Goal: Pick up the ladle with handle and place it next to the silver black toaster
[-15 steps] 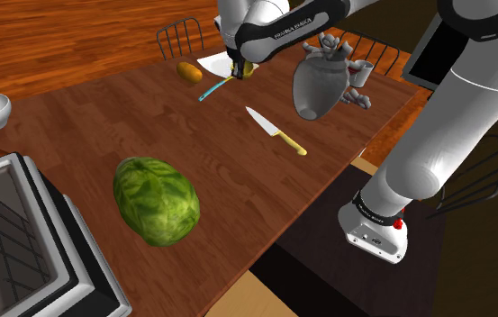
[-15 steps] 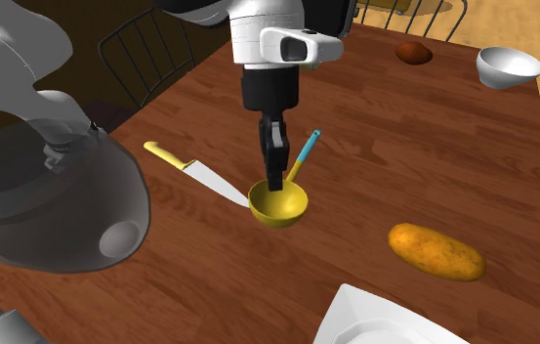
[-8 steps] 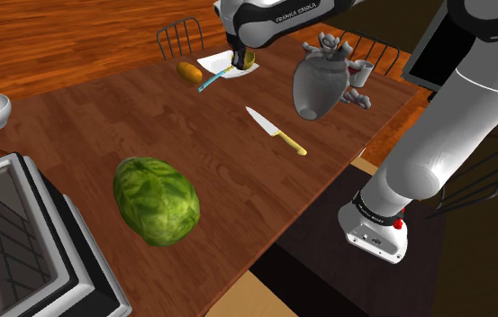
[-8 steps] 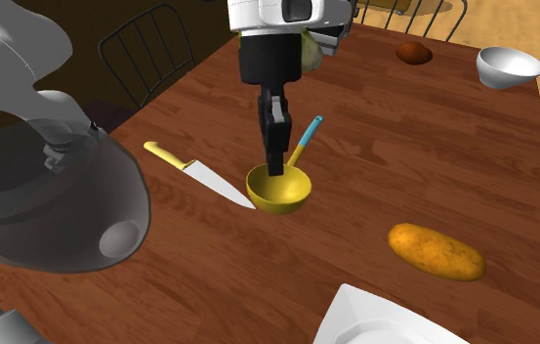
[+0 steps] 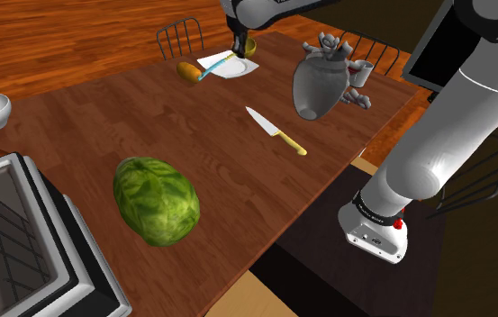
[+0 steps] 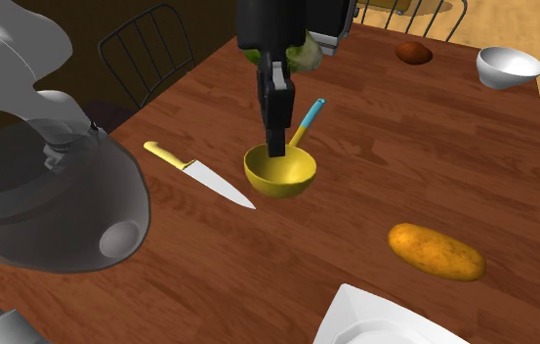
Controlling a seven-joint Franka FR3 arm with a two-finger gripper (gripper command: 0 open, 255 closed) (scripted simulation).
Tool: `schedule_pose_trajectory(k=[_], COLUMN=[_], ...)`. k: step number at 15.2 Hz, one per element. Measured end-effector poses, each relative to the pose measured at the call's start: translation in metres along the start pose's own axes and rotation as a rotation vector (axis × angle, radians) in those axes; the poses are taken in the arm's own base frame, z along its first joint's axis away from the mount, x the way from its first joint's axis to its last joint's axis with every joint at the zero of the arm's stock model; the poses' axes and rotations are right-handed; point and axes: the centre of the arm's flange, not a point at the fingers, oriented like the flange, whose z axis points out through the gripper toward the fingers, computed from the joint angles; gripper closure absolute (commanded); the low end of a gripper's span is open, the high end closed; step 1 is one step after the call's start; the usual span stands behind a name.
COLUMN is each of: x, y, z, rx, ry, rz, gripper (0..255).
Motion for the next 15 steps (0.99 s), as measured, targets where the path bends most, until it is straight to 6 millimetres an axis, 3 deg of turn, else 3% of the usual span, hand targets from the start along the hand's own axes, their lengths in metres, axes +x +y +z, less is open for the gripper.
schedule_pose_trajectory(k=[15], x=[-0.001], y=[0.036], z=[-0.071], rx=[0.0], ry=[0.0], rz=[0.0], gripper=[255])
